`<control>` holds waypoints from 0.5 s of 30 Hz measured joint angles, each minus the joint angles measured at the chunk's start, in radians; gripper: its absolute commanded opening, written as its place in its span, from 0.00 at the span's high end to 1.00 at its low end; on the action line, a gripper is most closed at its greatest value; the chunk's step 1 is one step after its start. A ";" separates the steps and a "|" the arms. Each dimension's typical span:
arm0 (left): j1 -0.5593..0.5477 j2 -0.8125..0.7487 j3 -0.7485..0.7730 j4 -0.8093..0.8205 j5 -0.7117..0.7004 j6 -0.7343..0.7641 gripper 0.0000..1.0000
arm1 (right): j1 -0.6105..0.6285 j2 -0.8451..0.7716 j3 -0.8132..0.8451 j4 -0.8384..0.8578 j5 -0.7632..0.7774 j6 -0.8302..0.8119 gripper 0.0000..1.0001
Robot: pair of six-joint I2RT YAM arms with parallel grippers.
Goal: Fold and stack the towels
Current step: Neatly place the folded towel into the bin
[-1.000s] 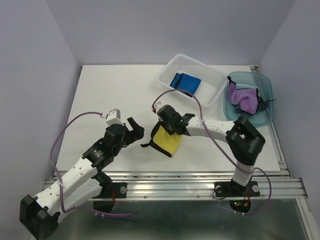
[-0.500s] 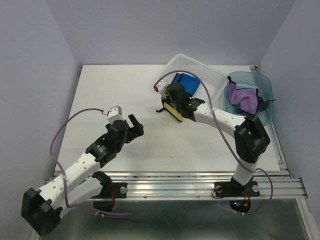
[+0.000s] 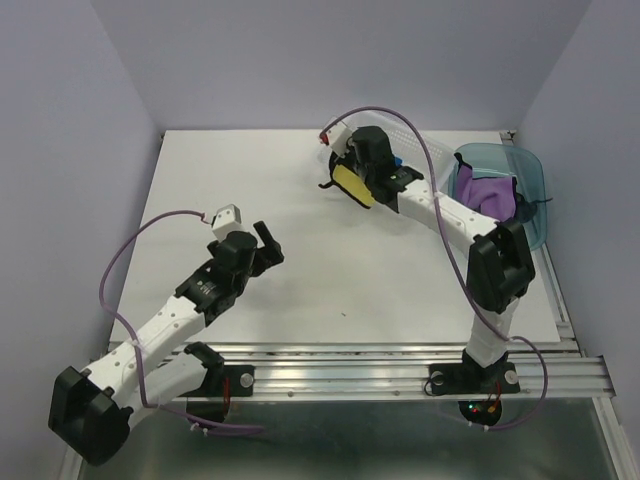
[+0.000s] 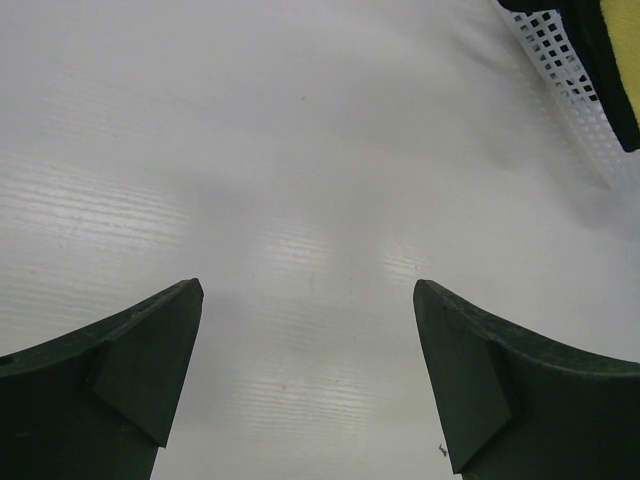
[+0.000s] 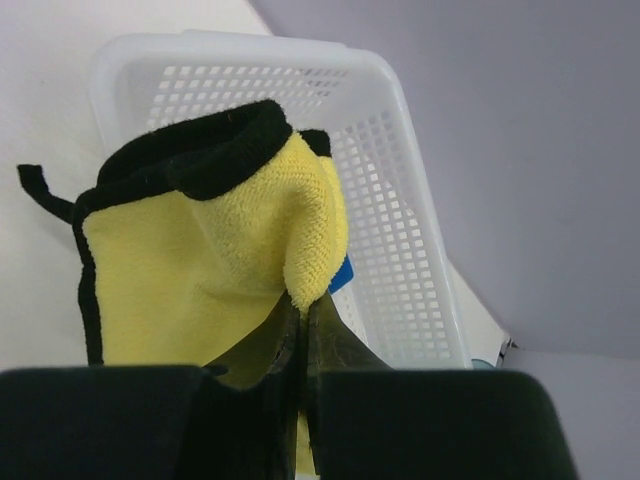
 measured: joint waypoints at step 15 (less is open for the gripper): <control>0.060 0.088 0.040 0.011 0.006 0.040 0.01 | -0.142 0.192 0.149 -0.048 -0.181 -0.075 0.99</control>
